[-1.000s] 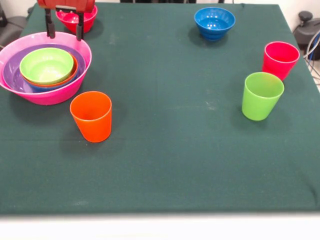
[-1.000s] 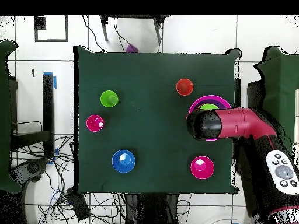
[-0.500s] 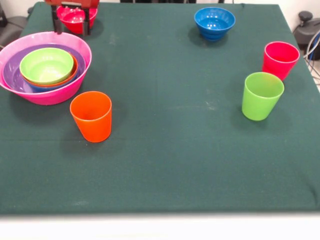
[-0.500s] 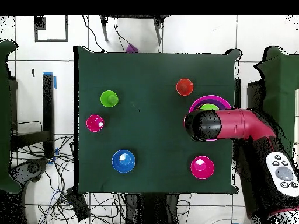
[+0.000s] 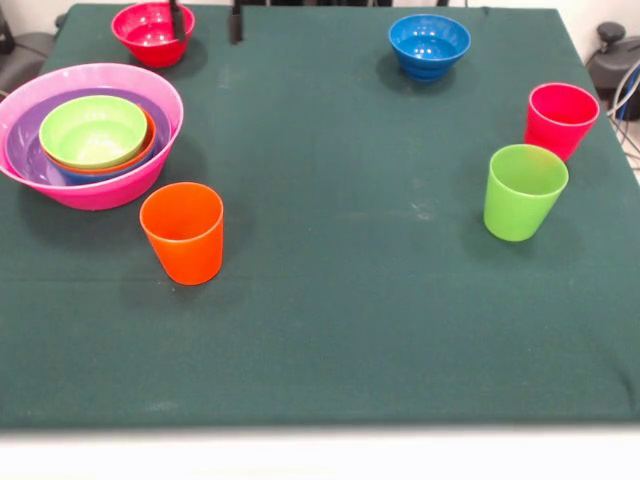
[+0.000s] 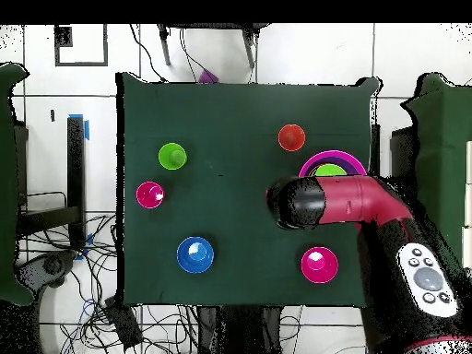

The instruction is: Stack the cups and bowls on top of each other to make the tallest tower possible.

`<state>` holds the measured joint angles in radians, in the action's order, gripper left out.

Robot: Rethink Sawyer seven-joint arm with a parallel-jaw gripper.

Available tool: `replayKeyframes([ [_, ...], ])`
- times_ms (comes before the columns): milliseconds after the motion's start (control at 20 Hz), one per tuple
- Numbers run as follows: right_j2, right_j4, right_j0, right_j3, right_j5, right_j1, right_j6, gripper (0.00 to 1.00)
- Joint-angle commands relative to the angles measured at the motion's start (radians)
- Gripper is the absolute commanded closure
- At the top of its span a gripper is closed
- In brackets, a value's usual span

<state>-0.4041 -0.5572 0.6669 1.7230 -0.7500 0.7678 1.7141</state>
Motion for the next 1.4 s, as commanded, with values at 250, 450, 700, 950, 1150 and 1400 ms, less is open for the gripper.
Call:
replayKeyframes([
  [250,0.065,0.035,-0.155,0.168,0.078,0.023,0.194,0.0],
  [450,0.092,0.04,-0.196,0.194,0.127,0.017,0.23,0.0],
  [700,0.13,0.027,-0.233,0.217,0.183,-0.01,0.26,0.0],
  [950,0.172,0.01,-0.272,0.24,0.262,-0.054,0.298,0.0],
  [1150,0.206,0.014,-0.319,0.253,0.329,-0.08,0.346,0.0],
  [1400,0.233,0.031,-0.362,0.261,0.376,-0.099,0.363,0.0],
])
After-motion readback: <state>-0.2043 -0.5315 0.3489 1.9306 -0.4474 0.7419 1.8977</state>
